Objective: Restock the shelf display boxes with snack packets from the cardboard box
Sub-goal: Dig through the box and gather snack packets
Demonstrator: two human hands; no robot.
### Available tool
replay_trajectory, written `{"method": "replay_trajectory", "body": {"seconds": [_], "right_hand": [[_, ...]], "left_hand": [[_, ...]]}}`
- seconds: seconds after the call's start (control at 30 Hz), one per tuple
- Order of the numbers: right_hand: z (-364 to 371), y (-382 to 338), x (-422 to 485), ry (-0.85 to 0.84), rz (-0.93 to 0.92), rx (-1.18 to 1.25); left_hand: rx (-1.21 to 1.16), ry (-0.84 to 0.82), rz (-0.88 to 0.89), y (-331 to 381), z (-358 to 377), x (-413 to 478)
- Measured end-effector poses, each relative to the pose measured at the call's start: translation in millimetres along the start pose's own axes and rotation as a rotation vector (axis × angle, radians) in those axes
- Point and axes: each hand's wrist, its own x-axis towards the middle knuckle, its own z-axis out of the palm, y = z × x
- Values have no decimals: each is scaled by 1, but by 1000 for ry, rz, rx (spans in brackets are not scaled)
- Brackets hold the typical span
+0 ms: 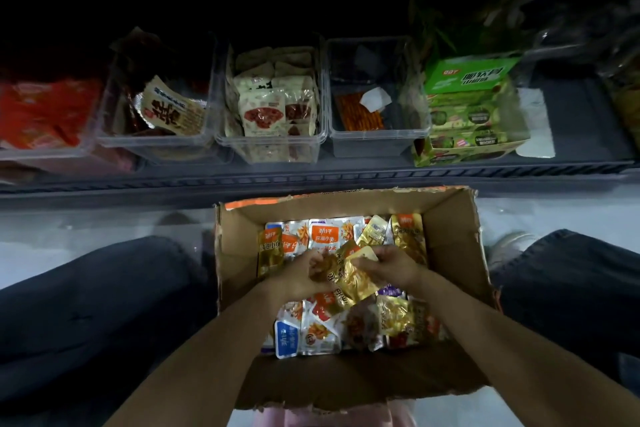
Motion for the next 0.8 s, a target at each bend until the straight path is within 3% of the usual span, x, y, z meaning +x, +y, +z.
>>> {"method": "replay_trajectory", "body": {"seconds": [0.1,0.23,0.33,0.47,0.63,0.8], "right_hand": [[-20,-33,-16,-92,32,-152],[-34,-67,-48,-65,18,-204],[-42,-94,-81,-51,-74,-83],[-51,-127,-120,-16,-151,-28],[-40,-173,-167,65,-297,-309],[-23,-217,-201,244,-581,-264]], "left_hand": [[-43,-28,27,22,-9,-13],[-42,-190,65,53,-24,-40],[-46,-61,149,77,-31,-63],[-234,170,368,124,-30,-109],[-319,418,590,179,-21,-155],[-490,498,705,219,-28,-192]]}}
